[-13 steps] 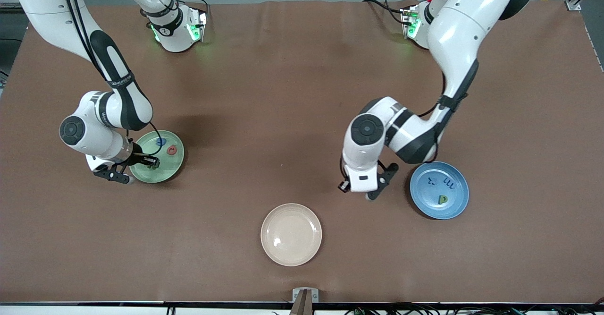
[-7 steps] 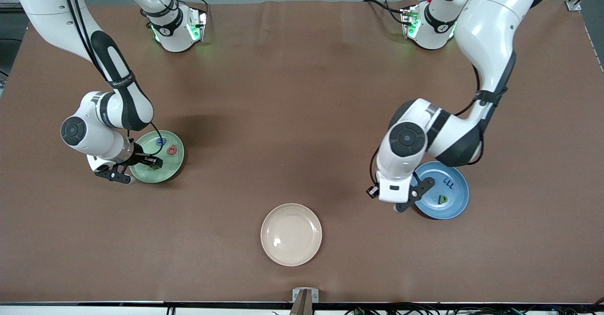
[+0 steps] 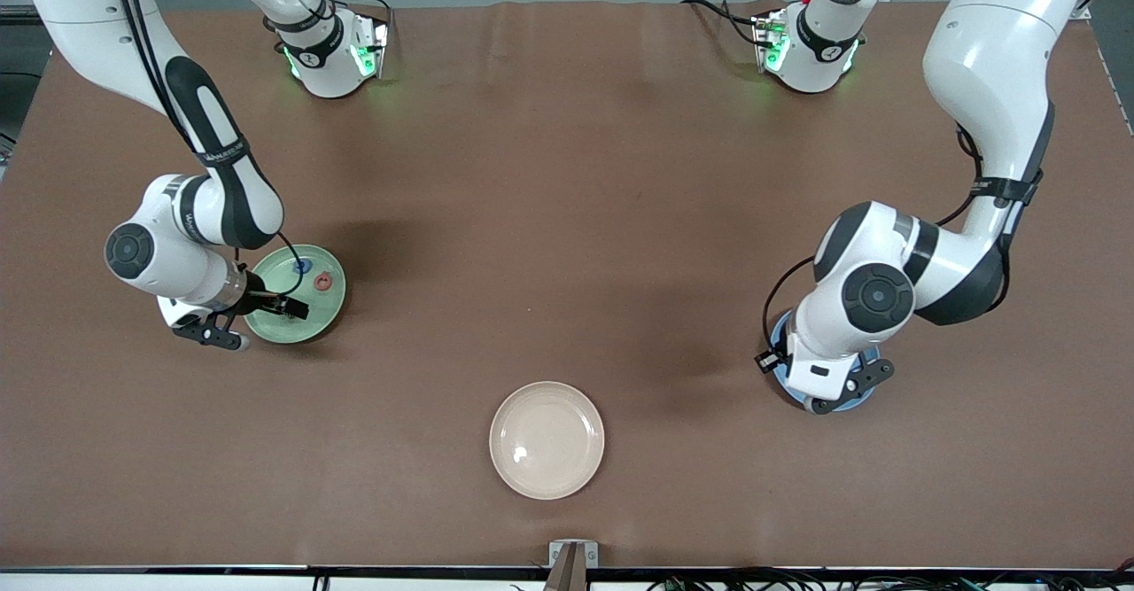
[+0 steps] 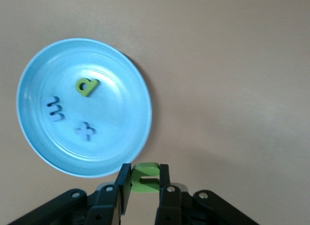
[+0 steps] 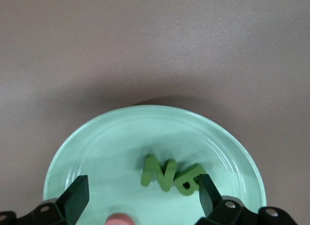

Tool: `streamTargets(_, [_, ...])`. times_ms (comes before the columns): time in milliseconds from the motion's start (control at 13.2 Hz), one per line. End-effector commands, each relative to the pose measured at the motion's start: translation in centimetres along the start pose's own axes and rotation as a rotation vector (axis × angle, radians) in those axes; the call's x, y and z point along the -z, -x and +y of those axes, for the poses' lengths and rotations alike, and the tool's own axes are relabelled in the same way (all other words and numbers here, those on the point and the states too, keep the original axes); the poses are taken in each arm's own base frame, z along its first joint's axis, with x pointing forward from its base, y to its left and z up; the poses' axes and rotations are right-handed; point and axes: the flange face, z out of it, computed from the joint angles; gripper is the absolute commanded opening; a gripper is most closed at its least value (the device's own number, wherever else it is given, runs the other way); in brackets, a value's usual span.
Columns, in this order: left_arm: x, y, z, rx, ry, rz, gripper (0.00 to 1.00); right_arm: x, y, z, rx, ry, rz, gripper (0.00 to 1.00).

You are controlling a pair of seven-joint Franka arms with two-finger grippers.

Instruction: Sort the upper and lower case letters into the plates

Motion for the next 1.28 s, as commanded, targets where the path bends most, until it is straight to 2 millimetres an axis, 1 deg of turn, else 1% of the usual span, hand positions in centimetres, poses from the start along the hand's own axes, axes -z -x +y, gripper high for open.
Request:
streamTargets(0, [-2.2,-0.9,-2.9,-0.040,-0.021,-0.032,0.03,5.1,-1.5,-0.6,0.053,0.017,-0.053,1.00])
streamTargets(75, [-2.9,-1.8,-4.0,-0.047,-0.018,-0.034,0.03,7.0,-1.9,-0.5,0.070,0.043,-0.082,1.00])
streamTargets(151, [-3.6,-2.3,-4.4,-0.048,-0.012,-0.038,0.03,9.3,-2.2,-0.5,0.083,0.066,-0.097,1.00])
streamTargets(302, [-4.1,-2.9,-4.4,-0.041,0.016,-0.018,0.04,13.5,-2.1,-0.7,0.094,0.085,-0.122,1.00])
streamTargets(377, [-4.7,-3.3,-4.6,-0.036,0.020,-0.010,0.05,15.7,-1.9,-0.7,0.092,0.088,-0.136,1.00])
streamTargets(453, [-5.4,-3.9,-5.0,-0.038,0.016,0.011,0.08,17.3,-1.7,-0.7,0.092,0.089,-0.150,1.00])
streamTargets(528, [-6.1,-4.0,-4.8,-0.054,0.009,0.026,0.10,18.5,-1.5,-0.8,0.092,0.091,-0.163,1.00])
streamTargets(604, [-6.8,-4.1,-4.9,-0.066,-0.007,0.037,0.13,19.3,-1.2,-0.6,0.090,0.092,-0.174,1.00])
streamTargets(679, [-7.3,-4.3,-5.0,-0.078,-0.022,0.048,0.19,20.0,-1.0,-0.6,0.090,0.092,-0.171,1.00])
streamTargets(755, [-7.7,-4.5,-5.3,-0.078,-0.032,0.052,0.28,20.4,-0.9,-0.5,0.096,0.091,-0.173,1.00])
streamTargets(830, [-7.6,-4.6,-5.4,-0.072,-0.032,0.053,0.54,20.7,-0.8,-0.4,0.104,0.089,-0.169,1.00])
streamTargets(906, [-7.4,-4.6,-5.4,-0.059,-0.026,0.055,0.88,20.7,-0.9,-0.1,0.099,0.088,-0.169,1.00])
streamTargets(981, [-7.1,-4.6,-5.4,-0.063,-0.027,0.057,1.00,20.9,-0.9,0.1,0.098,0.086,-0.166,1.00])
streamTargets(1057, [-6.9,-4.3,-5.0,-0.064,-0.025,0.058,1.00,21.0,-1.0,0.2,0.109,0.085,-0.165,1.00])
streamTargets(1208, [-5.8,-4.2,-4.7,-0.066,-0.018,0.066,1.00,21.3,-1.1,0.3,0.113,0.081,-0.159,1.00])
